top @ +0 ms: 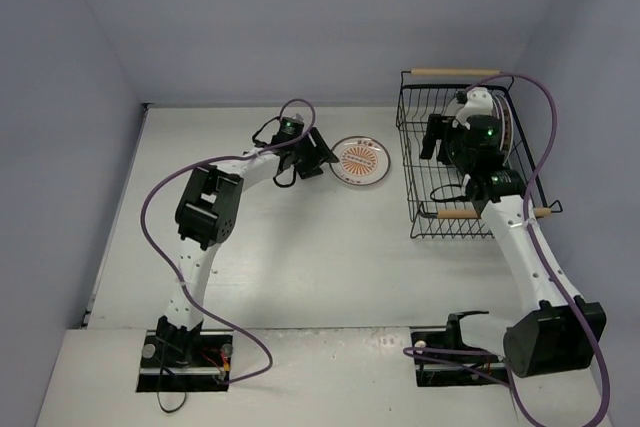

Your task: Load the plates into the dish rack

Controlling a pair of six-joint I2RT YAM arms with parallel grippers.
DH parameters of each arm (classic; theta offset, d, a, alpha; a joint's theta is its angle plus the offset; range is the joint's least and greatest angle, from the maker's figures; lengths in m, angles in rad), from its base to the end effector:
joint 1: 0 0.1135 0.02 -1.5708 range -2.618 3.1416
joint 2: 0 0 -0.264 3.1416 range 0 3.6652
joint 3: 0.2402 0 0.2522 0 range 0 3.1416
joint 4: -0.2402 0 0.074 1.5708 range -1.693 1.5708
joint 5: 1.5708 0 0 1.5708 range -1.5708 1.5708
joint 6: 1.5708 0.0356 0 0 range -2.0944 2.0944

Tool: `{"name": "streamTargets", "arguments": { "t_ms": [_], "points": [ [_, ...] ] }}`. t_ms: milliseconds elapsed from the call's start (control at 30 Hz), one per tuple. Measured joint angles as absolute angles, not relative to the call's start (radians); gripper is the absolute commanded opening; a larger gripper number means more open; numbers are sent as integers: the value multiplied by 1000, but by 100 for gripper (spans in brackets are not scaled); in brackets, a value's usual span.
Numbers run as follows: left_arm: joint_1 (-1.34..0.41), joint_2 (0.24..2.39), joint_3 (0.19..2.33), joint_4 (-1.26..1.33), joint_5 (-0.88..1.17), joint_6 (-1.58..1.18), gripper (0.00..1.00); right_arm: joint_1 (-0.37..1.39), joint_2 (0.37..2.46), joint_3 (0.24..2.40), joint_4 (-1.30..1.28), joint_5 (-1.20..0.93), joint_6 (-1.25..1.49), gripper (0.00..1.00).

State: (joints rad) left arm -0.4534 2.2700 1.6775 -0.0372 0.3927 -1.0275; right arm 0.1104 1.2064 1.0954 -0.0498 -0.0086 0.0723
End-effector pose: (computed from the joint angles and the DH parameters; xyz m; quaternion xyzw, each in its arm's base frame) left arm 0.4552 -0.2370 0.1656 -0.1627 0.8635 -0.4283 0.2109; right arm 0.2824 0.0316 0.3751 -0.0173 0.7614 0.0624 0.6450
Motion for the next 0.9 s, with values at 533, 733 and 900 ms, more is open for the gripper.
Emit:
{"name": "streamTargets", "arguments": {
  "t_ms": [533, 733, 900],
  "points": [
    [-482, 2353, 1731, 14, 381, -1091, 0, 112, 1124, 1062, -76, -127, 112, 75],
    [-469, 2221, 1538, 31, 386, -1066, 0, 139, 1181, 1069, -83, -195, 127, 75],
    [-402, 2052, 1361, 23, 426, -1017, 0, 197, 1277, 1123, -86, -271, 160, 75]
  ]
}}
